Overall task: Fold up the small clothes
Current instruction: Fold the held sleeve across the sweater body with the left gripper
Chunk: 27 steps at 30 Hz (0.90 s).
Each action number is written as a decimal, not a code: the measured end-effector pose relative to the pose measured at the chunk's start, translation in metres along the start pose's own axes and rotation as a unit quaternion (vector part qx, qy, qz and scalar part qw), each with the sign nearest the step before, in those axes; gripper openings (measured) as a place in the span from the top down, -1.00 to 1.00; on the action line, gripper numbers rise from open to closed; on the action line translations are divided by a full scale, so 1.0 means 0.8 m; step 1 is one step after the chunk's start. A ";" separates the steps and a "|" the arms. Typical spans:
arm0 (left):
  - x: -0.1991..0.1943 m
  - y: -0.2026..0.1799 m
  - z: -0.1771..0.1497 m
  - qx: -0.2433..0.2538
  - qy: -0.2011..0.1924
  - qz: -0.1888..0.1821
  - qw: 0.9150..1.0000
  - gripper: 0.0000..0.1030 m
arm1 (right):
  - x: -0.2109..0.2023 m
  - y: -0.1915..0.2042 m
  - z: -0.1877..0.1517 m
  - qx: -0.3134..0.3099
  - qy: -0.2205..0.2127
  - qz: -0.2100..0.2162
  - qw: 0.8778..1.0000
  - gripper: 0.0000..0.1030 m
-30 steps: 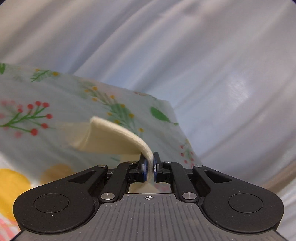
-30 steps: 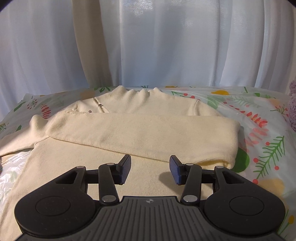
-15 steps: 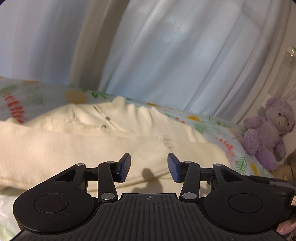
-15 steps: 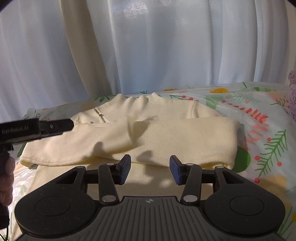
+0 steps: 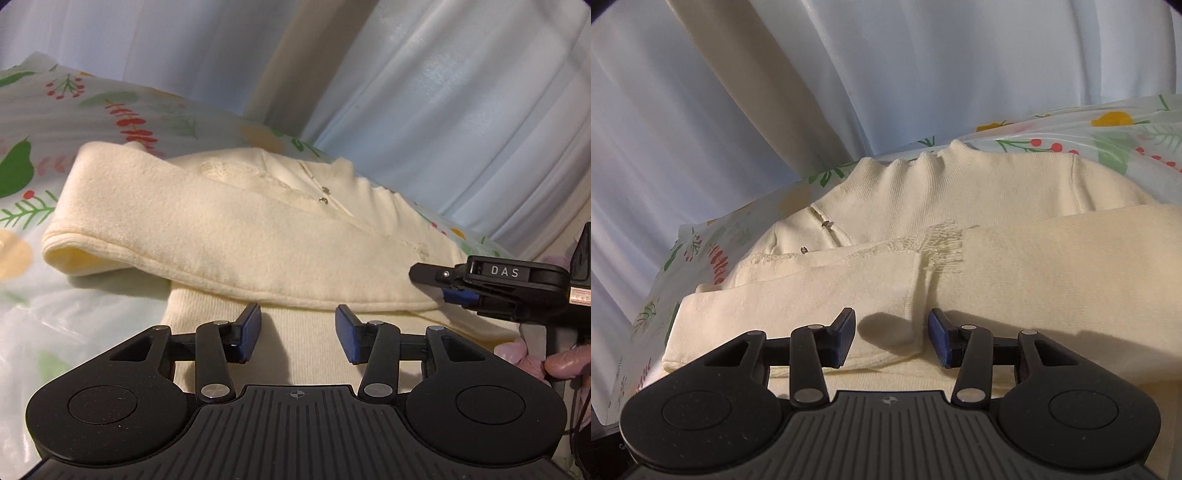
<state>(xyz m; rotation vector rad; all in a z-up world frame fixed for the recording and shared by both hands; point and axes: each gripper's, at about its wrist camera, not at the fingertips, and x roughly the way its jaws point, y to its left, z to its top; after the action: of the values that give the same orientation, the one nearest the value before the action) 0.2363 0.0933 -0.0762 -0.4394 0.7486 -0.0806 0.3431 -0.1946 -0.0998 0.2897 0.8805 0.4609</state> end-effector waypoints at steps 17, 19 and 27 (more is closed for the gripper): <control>0.002 0.038 0.052 -0.048 -0.027 0.026 0.998 0.04 | -0.091 -0.079 0.000 0.033 -0.124 -0.156 0.979 0.83; 0.008 0.032 0.054 -0.041 -0.025 0.024 0.999 0.04 | -0.092 -0.093 -0.009 0.048 -0.110 -0.149 0.982 0.82; 0.018 0.025 0.066 -0.038 -0.033 0.026 0.998 0.04 | -0.088 -0.088 -0.012 0.018 -0.116 -0.167 0.979 0.82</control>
<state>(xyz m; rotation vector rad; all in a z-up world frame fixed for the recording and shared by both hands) 0.2807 0.1269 -0.0598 -0.4930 0.6994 0.0112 0.3153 -0.2900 -0.0883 0.2182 0.6924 0.0952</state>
